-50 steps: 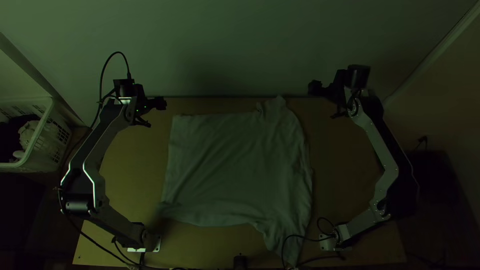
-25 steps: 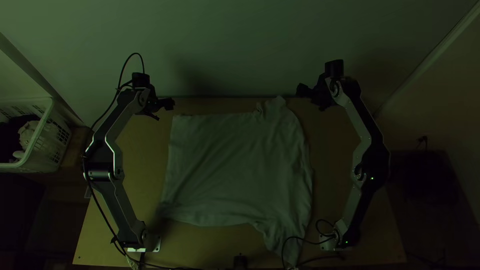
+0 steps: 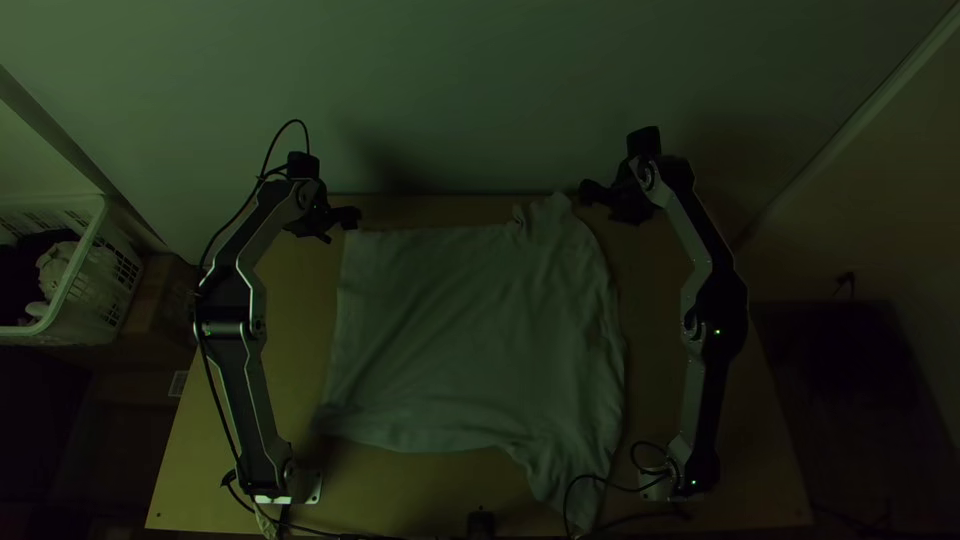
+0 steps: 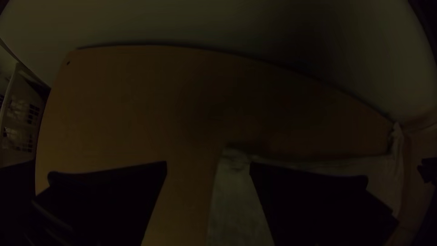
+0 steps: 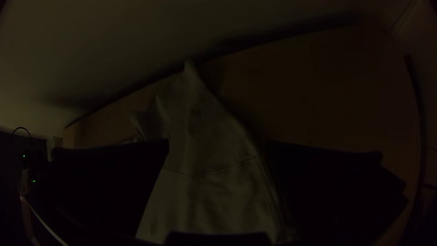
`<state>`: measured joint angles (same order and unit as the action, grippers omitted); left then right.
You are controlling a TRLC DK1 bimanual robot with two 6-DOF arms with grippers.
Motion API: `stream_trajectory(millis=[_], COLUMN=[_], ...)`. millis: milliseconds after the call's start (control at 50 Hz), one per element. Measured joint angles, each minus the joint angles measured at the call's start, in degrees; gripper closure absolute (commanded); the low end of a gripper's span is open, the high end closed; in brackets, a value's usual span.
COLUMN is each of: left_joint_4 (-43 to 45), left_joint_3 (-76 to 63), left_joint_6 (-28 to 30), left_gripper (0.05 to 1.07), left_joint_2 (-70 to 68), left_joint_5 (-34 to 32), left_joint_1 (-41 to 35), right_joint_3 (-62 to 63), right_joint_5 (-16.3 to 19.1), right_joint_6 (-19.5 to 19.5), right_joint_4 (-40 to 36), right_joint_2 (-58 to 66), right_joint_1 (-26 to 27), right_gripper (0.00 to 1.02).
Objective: Fold the t-shirt
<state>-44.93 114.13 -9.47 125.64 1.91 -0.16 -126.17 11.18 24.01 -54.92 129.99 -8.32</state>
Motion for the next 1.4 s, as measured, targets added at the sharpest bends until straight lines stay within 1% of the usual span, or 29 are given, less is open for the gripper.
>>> stream_trajectory(millis=[40, 100, 200, 280, 300, 320, 440, 460, 520, 580, 600, 660, 700, 760, 840, 1020, 1040, 1060, 1100, 1140, 1160, 1240, 1400], left_joint_4=[0.0, -0.2, -0.3, -0.5, -0.5, -0.5, -0.9, -1.0, -1.1, -1.1, -1.0, -1.0, -0.8, -0.4, -0.1, 0.0, 0.0, 0.0, 0.0, 0.0, 0.0, 0.0, 0.0], left_joint_3=[0.2, 0.5, 1.3, 1.7, 1.8, 2.0, 3.6, 3.7, 4.2, 4.3, 4.3, 4.3, 4.3, 4.3, 4.3, 4.3, 4.3, 4.3, 4.3, 4.3, 4.3, 4.3, 4.3], left_joint_6=[0.0, 0.0, 0.0, 0.0, 0.0, 0.0, 0.0, 0.0, 0.0, 0.0, 0.0, 0.0, 0.0, 0.0, 0.0, 0.1, 0.1, 0.1, 0.1, 0.1, 0.1, 0.1, 0.1], left_gripper=[0.20, 0.20, 0.21, 0.44, 0.48, 0.50, 0.50, 0.52, 0.73, 0.75, 0.80, 1.05, 1.05, 1.05, 1.05, 1.05, 1.05, 1.05, 1.05, 1.05, 1.05, 1.05, 1.05], left_joint_2=[0.4, 1.1, 2.3, 3.1, 3.3, 3.5, 5.4, 5.7, 5.8, 6.0, 6.0, 6.0, 6.0, 6.0, 6.0, 6.0, 6.0, 6.0, 6.0, 6.0, 6.0, 6.0, 6.0], left_joint_5=[0.0, 0.0, 0.0, 0.0, 0.0, 0.0, 0.0, 0.1, 0.1, 0.2, 0.2, 0.2, 0.2, 0.2, 0.2, 0.2, 0.2, 0.2, 0.2, 0.2, 0.2, 0.2, 0.2], left_joint_1=[-0.3, -0.8, -1.4, -1.7, -1.7, -1.7, -1.7, -1.7, -1.7, -1.8, -1.8, -2.0, -2.0, -2.1, -2.4, -2.4, -2.4, -2.4, -2.4, -2.4, -2.4, -2.4, -2.4], right_joint_3=[-0.1, -0.3, -0.4, -0.4, -0.4, -0.6, -1.0, -1.1, -1.1, -1.2, -1.2, -1.4, -1.6, -1.8, -1.9, -2.5, -2.6, -2.6, -3.1, -3.8, -4.1, -4.5, -5.1], right_joint_5=[0.0, 0.0, 0.0, 0.0, 0.0, 0.0, 0.0, 0.0, -0.1, -0.5, -0.9, -1.6, -2.0, -2.8, -2.9, -4.3, -4.3, -4.3, -4.3, -4.3, -4.3, -4.3, -4.3], right_joint_6=[0.0, 0.0, 0.0, 0.0, 0.0, 0.0, 0.0, 0.0, 0.0, 0.0, 0.0, 0.0, -0.1, -0.2, -0.2, -0.2, -0.3, -0.2, -0.2, -0.2, -0.3, -0.2, -0.2], right_joint_4=[-0.2, -0.3, -0.7, -0.8, -0.8, -0.9, -0.9, -0.9, -0.9, -1.2, -1.2, -1.4, -1.5, -1.6, -1.6, -1.7, -1.7, -1.7, -1.7, -1.5, -1.2, 0.1, 0.6], right_joint_2=[0.5, 1.0, 1.6, 1.8, 1.8, 1.8, 1.9, 1.9, 1.9, 2.1, 2.3, 2.9, 3.4, 4.4, 5.8, 8.2, 8.4, 8.6, 9.1, 9.6, 9.8, 10.3, 11.1], right_joint_1=[-0.3, -0.5, -0.7, -0.7, -0.7, -0.7, -0.7, -0.7, -0.6, -0.6, -0.6, -0.6, -0.6, -0.6, -0.6, -0.6, -0.6, -0.6, -0.6, -0.6, -0.6, -0.6, -0.7], right_gripper=[0.07, 0.11, 0.11, 0.11, 0.11, 0.11, 0.11, 0.11, 0.12, 0.12, 0.12, 0.14, 0.16, 0.16, 0.16, 0.16, 0.18, 0.24, 0.38, 0.47, 0.49, 0.51, 0.52])
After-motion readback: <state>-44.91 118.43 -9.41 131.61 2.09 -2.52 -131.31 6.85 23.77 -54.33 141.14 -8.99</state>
